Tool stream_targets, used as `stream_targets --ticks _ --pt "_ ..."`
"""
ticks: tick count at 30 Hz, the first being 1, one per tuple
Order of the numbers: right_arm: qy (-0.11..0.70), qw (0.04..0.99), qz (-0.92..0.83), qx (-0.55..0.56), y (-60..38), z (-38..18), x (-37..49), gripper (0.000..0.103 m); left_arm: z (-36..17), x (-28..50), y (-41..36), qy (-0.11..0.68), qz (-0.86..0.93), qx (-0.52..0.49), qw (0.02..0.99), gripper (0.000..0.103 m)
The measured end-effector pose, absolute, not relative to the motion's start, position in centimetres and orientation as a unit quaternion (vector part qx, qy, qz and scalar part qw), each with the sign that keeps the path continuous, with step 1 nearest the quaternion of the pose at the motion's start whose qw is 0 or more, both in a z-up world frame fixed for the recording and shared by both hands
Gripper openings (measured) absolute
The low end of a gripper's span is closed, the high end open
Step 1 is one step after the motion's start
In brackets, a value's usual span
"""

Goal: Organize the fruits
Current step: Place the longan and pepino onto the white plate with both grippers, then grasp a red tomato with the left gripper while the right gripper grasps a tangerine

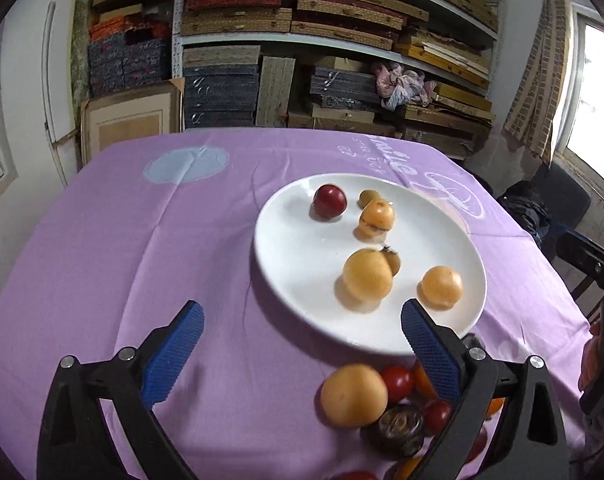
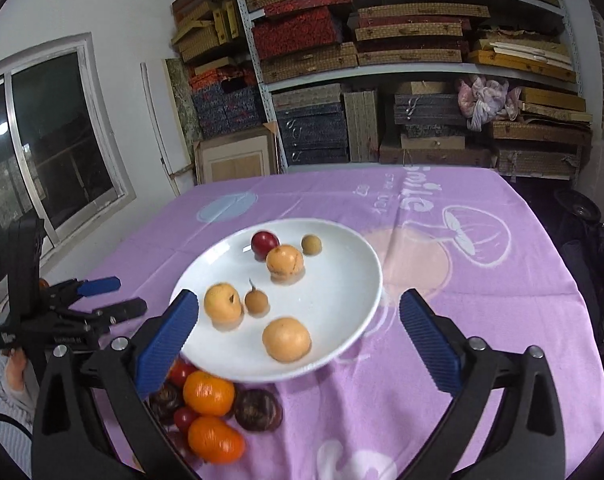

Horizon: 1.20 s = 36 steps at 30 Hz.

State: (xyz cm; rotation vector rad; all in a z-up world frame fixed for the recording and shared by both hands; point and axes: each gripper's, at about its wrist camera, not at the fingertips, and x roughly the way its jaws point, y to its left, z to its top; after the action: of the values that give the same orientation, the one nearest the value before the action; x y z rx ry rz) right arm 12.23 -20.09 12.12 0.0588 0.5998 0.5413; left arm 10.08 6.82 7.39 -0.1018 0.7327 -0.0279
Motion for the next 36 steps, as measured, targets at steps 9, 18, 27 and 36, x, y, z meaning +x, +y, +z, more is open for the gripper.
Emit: stream_targets --ticks 9,18,27,36 --pt "0.352 0.900 0.253 -0.050 -19.6 6.1 7.4 0.099 4.0 3.0 6.4 0.380 0.002 -0.011 0.925 0.100" --pt "0.361 0.894 0.265 -0.022 -20.6 6.0 8.0 0.099 0.9 2.6 2.8 0.420 -0.017 0.081 0.904 0.100" --pt "0.364 0.886 0.287 -0.020 -20.2 6.1 7.7 0.099 0.1 2.9 5.6 0.448 -0.006 0.034 0.893 0.100" --pt "0.336 0.866 0.336 -0.156 -14.2 5.1 3.9 0.099 0.2 2.9 6.2 0.454 -0.003 0.010 0.891 0.100"
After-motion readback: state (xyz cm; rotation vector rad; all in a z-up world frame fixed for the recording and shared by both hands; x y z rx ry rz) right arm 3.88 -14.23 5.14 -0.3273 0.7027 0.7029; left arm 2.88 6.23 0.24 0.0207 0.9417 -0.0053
